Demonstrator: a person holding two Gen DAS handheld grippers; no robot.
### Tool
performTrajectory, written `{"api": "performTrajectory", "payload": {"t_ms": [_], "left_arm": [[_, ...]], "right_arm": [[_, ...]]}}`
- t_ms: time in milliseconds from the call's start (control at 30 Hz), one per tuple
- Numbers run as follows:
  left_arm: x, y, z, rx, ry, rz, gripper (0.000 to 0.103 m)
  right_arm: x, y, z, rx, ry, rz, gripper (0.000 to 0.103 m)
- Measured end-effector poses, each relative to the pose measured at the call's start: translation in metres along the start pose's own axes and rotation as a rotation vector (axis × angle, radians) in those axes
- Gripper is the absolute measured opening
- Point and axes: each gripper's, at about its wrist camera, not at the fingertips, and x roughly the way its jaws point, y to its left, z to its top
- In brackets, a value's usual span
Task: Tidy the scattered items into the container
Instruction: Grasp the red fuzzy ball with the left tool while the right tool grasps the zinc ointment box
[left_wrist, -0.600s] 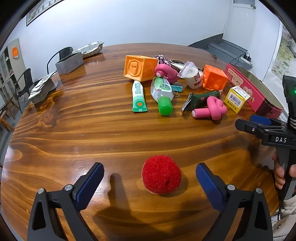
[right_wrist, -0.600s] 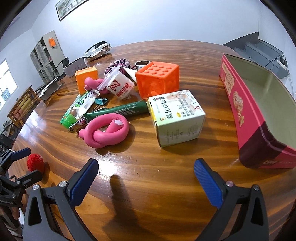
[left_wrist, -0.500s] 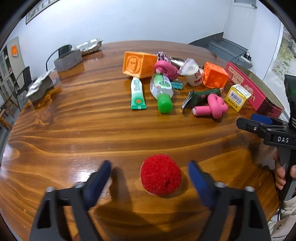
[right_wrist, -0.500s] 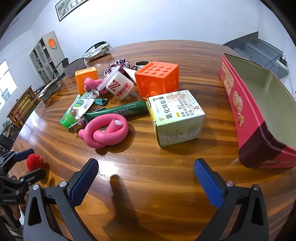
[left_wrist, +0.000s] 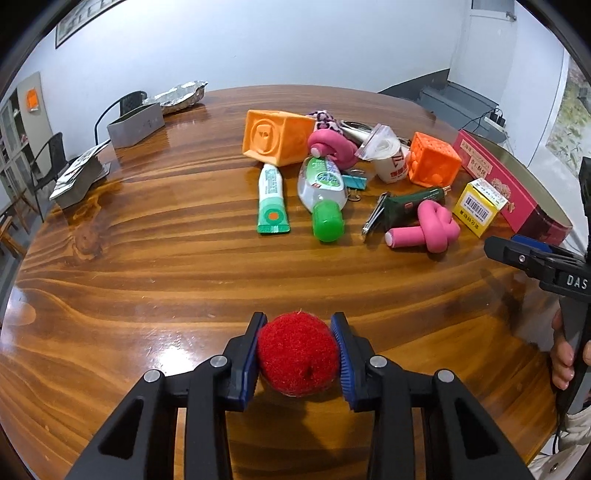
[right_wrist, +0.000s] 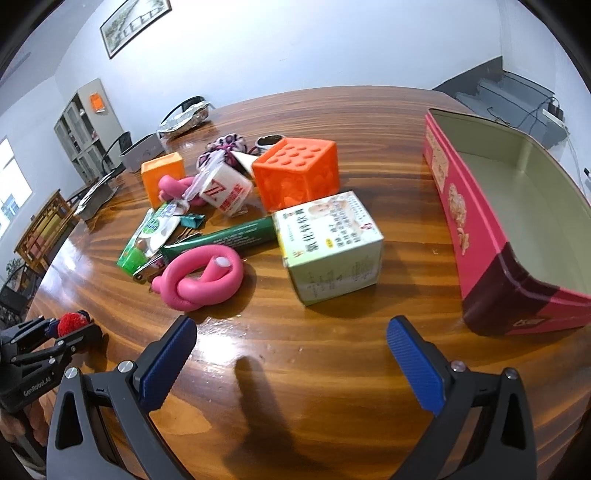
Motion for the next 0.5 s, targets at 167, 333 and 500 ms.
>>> {"api": "performTrajectory", "payload": {"t_ms": [167,333,500], "left_arm": [[0.005,0.0,0.003,-0.009,0.005,0.001,0.037],[0.006,0.001,0.005,-0.021,0.002,0.003,0.037],[0.008,0.002,0.006,-0.032,0.001,0.001,0.037]], "right_arm": [[0.0,-0.011,0.006,0.019,-0.02,-0.03,0.103],[-0.001,-0.017,0.019,-0.003,-0.054,-0.065,0.103],[0.001,-0.016,0.03,-0.053,-0.076,-0.076,0.101]]}}
